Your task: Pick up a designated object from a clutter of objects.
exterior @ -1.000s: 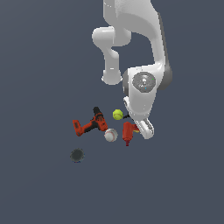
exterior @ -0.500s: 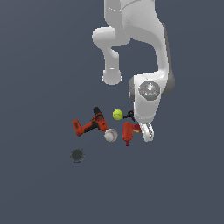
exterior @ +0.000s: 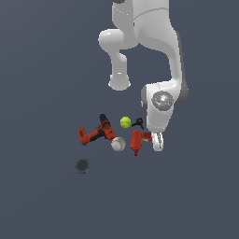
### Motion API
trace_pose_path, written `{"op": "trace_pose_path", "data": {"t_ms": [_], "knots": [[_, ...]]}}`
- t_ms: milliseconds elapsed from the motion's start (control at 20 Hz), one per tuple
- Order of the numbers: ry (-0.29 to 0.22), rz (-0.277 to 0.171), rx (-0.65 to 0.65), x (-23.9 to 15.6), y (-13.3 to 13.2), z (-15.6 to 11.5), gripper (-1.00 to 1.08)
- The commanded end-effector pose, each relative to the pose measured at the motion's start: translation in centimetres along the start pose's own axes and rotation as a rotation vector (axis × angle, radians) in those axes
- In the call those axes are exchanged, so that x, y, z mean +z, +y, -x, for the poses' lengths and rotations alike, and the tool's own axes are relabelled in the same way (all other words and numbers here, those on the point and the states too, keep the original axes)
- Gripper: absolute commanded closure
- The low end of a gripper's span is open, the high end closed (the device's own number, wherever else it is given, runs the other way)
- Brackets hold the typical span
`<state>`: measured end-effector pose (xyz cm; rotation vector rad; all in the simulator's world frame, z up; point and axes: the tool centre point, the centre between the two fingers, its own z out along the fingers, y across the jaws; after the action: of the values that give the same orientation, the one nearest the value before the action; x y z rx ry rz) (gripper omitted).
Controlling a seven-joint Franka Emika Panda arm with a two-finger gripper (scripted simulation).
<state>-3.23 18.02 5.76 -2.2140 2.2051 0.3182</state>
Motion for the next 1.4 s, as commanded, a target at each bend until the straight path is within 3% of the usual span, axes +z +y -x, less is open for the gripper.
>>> {"op": "trace_pose_path", "data": {"t_ms": [0, 950, 1000, 1350], "knots": [[-0.001, 0.001, 0.023, 0.4, 0.1, 0.2, -1.0], [-0.002, 0.003, 0.038, 3.7, 0.3, 0.3, -1.0], [-0.002, 0.003, 0.038, 3.7, 0.3, 0.3, 1.08], [-0.002, 0.003, 0.038, 3.7, 0.3, 0.3, 1.08]]}}
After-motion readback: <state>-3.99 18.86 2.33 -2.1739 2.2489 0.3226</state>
